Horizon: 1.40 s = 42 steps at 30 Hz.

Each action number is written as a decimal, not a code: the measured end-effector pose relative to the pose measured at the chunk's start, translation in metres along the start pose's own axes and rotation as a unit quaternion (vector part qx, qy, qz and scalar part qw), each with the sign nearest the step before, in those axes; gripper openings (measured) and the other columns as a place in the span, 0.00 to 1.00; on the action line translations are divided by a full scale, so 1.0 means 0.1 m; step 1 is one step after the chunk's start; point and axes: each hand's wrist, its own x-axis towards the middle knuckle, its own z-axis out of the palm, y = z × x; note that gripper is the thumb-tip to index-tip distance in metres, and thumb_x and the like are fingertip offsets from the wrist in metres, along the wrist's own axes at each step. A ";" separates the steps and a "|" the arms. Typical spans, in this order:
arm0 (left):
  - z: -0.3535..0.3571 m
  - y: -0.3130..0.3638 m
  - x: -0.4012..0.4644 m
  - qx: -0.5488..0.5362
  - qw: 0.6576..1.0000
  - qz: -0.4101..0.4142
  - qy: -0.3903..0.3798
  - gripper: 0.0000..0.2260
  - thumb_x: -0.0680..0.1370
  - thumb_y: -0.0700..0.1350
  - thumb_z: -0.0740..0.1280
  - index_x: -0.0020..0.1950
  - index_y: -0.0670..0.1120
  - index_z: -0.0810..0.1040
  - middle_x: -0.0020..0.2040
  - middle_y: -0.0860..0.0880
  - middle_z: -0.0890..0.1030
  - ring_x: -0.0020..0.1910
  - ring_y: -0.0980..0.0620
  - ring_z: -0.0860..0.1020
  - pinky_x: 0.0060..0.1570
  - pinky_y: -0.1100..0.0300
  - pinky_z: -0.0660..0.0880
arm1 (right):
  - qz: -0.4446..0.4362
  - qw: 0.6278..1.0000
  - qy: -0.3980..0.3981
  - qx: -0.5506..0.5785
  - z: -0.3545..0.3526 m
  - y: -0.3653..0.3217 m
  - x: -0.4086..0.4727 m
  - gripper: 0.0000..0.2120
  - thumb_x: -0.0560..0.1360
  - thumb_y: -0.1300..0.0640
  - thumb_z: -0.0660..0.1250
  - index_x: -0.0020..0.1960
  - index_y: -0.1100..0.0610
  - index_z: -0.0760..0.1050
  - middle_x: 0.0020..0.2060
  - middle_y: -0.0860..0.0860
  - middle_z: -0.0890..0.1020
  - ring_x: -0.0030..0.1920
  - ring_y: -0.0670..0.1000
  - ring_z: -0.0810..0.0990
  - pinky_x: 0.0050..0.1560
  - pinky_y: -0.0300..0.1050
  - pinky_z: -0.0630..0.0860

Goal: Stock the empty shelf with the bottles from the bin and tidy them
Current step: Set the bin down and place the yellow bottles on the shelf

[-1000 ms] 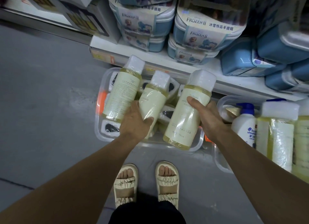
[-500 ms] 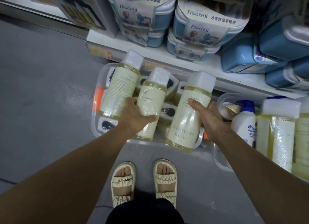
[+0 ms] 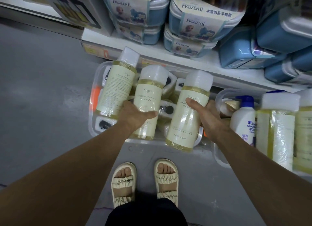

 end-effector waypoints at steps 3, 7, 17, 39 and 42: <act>0.01 0.00 -0.03 0.022 1.000 0.014 -0.001 0.51 0.42 0.68 0.75 0.60 0.45 0.73 0.52 0.48 0.81 0.50 0.48 0.80 0.52 0.48 0.79 | 0.002 1.000 0.000 -0.009 0.02 -0.01 -0.03 0.33 0.69 0.47 0.74 0.66 0.56 0.62 0.55 0.53 0.79 0.52 0.54 0.81 0.54 0.57 0.78; 0.02 0.08 -0.11 0.053 0.998 0.014 0.001 0.35 0.58 0.59 0.80 0.58 0.44 0.75 0.52 0.47 0.81 0.51 0.47 0.80 0.52 0.50 0.78 | -0.007 1.000 0.000 -0.016 0.04 -0.06 -0.09 0.31 0.70 0.49 0.74 0.65 0.56 0.62 0.55 0.52 0.79 0.52 0.53 0.81 0.53 0.54 0.78; -0.19 0.16 -0.33 0.025 0.998 0.042 0.045 0.34 0.65 0.52 0.79 0.63 0.41 0.67 0.58 0.43 0.76 0.57 0.44 0.76 0.51 0.56 0.75 | -0.054 0.997 -0.019 -0.054 0.05 -0.37 -0.30 0.30 0.68 0.49 0.75 0.63 0.55 0.64 0.52 0.49 0.79 0.51 0.50 0.81 0.52 0.51 0.78; -2.38 1.38 -2.35 -0.097 0.975 0.158 0.123 0.33 0.62 0.47 0.81 0.56 0.46 0.62 0.53 0.49 0.73 0.51 0.49 0.74 0.47 0.53 0.74 | -0.177 0.980 -0.068 -0.055 0.40 -2.63 -2.46 0.29 0.67 0.48 0.76 0.61 0.52 0.65 0.53 0.50 0.80 0.51 0.51 0.81 0.53 0.54 0.78; -2.70 1.52 -2.72 -0.115 0.967 0.180 0.137 0.33 0.62 0.45 0.81 0.56 0.46 0.63 0.52 0.50 0.73 0.50 0.50 0.73 0.45 0.55 0.72 | -0.204 0.974 -0.073 -0.069 0.47 -2.97 -2.85 0.28 0.67 0.49 0.76 0.60 0.53 0.65 0.54 0.51 0.79 0.51 0.51 0.81 0.53 0.53 0.78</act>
